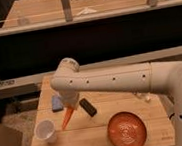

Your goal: Place the pepper in the ceramic cup

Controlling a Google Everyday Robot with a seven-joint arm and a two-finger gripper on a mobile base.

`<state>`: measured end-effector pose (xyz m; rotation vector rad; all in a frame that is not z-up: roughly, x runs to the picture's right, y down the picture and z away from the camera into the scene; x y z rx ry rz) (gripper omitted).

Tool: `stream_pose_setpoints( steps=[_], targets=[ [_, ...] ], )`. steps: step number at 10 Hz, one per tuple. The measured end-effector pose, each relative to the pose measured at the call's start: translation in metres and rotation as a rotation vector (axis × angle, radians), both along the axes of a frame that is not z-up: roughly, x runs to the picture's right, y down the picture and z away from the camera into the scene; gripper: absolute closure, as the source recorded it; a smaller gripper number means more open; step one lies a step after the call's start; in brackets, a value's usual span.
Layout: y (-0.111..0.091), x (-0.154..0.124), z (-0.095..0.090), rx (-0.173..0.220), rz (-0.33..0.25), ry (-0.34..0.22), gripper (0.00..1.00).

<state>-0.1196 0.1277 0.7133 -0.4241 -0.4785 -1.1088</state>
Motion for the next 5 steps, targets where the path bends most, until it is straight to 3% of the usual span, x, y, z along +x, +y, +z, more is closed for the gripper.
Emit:
stream_pose_setpoints(
  steps=[5],
  targets=[
    [0.007,-0.039,-0.008,0.030,-0.047,-0.015,1.00]
  ],
)
